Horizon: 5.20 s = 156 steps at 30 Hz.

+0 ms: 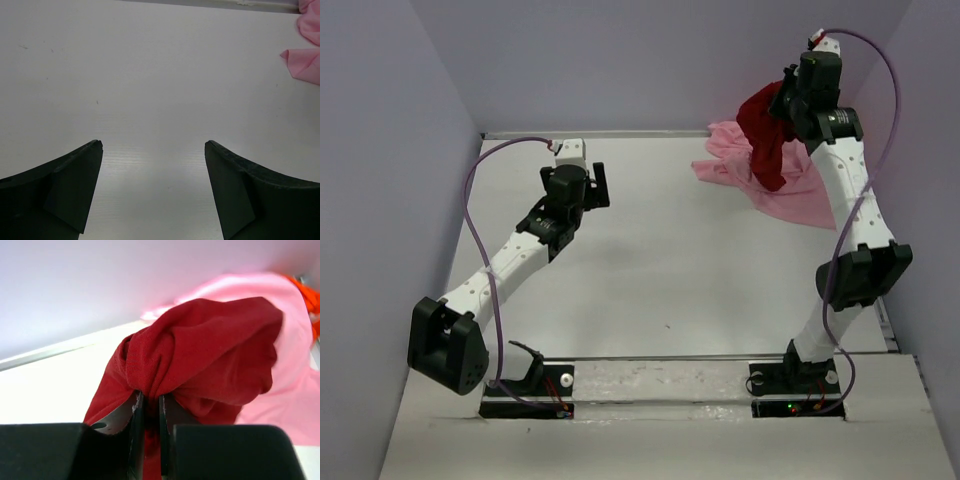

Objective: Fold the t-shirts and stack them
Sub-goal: Grab the tshirt from the pile, then move the tshirt to the center of the board

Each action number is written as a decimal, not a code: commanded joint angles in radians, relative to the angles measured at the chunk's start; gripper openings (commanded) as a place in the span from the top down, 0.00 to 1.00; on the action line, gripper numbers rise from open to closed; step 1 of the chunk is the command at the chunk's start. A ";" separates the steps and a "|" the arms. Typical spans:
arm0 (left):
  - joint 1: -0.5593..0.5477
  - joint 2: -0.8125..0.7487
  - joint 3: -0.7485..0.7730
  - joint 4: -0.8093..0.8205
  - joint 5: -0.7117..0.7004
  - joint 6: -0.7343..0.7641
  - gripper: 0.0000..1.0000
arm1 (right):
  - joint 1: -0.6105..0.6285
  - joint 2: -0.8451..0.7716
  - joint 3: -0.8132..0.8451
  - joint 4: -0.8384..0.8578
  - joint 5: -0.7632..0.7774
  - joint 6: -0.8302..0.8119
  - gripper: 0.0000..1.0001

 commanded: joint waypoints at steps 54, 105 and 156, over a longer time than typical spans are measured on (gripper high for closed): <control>-0.029 -0.067 0.007 0.049 -0.129 0.054 0.02 | 0.572 -0.150 -0.601 0.070 0.630 0.006 0.27; -0.437 0.250 -0.107 -0.258 0.126 -0.332 0.01 | 0.438 0.127 -0.226 0.092 0.423 -0.106 0.13; -0.390 0.546 0.097 -0.289 -0.073 -0.234 0.10 | 0.429 0.029 -0.349 0.169 0.369 -0.129 0.14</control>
